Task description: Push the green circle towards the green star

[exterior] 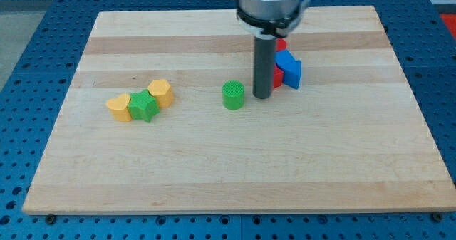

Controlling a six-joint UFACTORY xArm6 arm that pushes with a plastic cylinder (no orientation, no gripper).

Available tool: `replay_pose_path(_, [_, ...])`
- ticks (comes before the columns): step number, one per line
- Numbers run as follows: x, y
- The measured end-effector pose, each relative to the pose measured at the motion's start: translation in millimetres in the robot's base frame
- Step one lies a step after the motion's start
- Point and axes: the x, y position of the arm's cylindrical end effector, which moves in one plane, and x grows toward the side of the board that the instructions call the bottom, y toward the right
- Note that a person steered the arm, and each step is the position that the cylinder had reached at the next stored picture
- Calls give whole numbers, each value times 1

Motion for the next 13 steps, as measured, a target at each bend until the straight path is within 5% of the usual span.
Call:
replay_pose_path(7, [-9,-82])
replay_pose_path(9, [5,-67])
replay_pose_path(13, [5,-146])
